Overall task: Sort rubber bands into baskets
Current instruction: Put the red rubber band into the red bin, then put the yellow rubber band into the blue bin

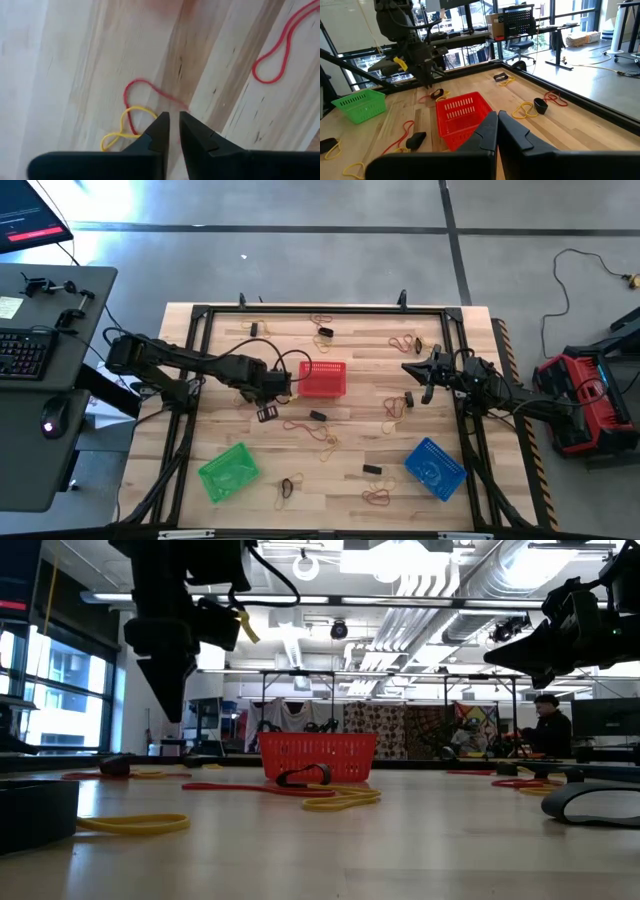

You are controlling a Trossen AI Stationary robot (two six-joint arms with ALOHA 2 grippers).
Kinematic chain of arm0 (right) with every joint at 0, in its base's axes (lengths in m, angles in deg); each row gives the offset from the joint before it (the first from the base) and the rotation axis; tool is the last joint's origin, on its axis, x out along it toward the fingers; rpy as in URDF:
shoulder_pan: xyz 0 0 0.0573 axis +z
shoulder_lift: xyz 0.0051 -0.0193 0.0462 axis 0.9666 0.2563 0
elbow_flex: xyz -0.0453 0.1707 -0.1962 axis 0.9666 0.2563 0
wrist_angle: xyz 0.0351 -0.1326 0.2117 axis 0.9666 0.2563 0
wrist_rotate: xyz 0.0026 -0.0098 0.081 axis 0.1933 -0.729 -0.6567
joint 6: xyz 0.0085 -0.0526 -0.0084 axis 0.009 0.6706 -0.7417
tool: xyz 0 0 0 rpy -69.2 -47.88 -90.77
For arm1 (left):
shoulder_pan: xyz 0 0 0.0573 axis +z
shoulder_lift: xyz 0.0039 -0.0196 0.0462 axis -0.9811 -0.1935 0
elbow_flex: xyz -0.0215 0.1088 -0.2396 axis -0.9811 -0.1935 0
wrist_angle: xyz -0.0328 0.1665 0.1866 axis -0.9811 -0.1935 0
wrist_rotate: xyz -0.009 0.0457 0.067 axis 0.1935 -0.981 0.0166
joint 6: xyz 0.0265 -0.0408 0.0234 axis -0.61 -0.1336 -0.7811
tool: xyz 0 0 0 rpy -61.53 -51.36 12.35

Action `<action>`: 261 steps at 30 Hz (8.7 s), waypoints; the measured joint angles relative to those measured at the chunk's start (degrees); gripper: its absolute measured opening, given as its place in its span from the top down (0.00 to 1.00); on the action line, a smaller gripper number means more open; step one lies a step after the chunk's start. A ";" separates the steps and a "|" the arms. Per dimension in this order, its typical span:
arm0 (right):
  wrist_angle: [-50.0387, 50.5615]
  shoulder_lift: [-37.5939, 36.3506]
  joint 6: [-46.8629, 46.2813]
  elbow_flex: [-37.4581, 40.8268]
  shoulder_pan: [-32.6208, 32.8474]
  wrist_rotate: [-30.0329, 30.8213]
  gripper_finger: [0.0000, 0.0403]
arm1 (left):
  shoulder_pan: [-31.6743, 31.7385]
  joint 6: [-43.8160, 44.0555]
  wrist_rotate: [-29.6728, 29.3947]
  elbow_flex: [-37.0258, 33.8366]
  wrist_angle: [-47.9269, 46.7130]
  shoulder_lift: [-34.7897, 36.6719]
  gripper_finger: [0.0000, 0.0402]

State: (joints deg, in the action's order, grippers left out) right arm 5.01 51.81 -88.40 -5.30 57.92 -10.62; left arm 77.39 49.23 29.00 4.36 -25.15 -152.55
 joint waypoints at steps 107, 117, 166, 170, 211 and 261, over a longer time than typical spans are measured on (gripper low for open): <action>-8.53 0.68 2.41 -2.16 0.09 -5.69 1.00 | 6.73 -18.88 -4.46 -6.84 12.50 17.55 1.00; -6.61 0.68 4.94 -2.24 0.09 -5.67 1.00 | 6.64 -18.88 -4.02 -6.84 12.37 17.55 1.00; -12.08 10.67 -1.11 -2.35 5.72 -6.30 0.75 | 0.49 -16.95 12.16 -7.41 73.05 3.45 1.00; -12.14 11.49 -1.07 -2.35 6.86 -4.51 0.73 | -0.60 -16.63 14.31 -5.45 77.54 -1.47 1.00; -50.72 53.17 1.51 -5.67 36.82 24.25 0.44 | -2.27 -19.47 12.98 8.11 79.66 -15.04 1.00; -27.21 64.91 -5.94 -27.44 46.06 45.22 1.00 | -5.22 -24.37 6.37 7.96 75.28 -14.75 0.53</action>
State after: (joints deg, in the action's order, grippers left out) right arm -22.20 116.72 -94.34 -32.74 103.98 34.60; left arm 72.16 24.86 35.37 12.32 50.13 -167.31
